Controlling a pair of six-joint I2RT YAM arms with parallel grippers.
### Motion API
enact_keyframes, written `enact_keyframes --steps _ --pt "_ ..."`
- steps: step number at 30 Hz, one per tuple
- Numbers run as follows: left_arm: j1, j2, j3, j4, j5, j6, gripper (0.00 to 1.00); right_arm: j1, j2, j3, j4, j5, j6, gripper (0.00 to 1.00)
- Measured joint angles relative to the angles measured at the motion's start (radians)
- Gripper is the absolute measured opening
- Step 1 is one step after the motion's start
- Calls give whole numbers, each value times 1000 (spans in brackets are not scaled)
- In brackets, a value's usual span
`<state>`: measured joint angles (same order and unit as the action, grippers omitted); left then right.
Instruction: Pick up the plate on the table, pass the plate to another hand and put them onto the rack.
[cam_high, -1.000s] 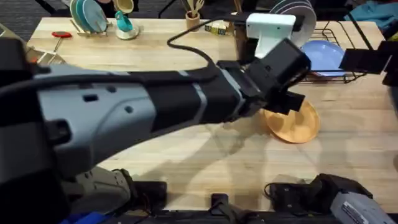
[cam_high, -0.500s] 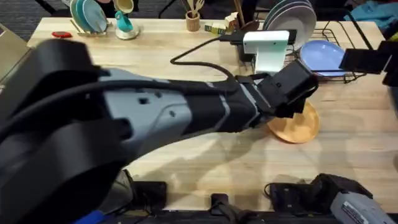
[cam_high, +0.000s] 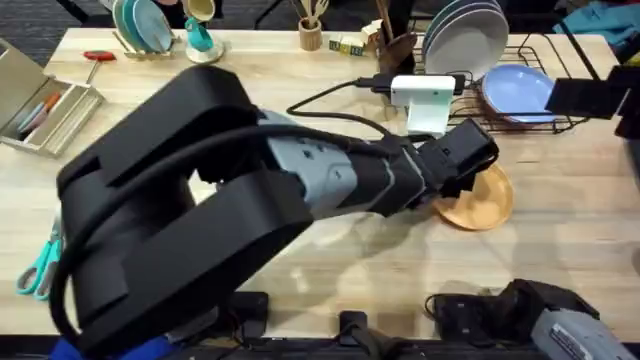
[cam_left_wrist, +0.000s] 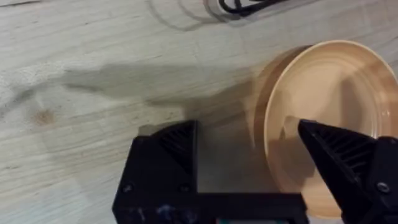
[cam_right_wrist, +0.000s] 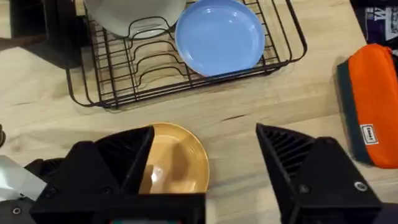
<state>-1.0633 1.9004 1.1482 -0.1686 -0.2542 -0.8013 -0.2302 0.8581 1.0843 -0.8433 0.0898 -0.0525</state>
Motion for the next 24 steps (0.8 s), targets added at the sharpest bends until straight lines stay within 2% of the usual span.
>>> enact_keyframes --steps 7,14,20,22,24 --pt "-25 13 7 -4 -48 0 995 0 32 0 8 0 0 994" --pt "-81 26 7 -15 -134 1 996 0 46 0 17 0 0 995" --pt "-119 31 7 -20 -167 1 997 0 46 0 20 0 0 994" --pt "-120 31 7 -22 -169 1 964 0 46 0 20 0 0 994" --pt "-119 31 7 -22 -170 0 888 0 46 0 20 0 0 995"
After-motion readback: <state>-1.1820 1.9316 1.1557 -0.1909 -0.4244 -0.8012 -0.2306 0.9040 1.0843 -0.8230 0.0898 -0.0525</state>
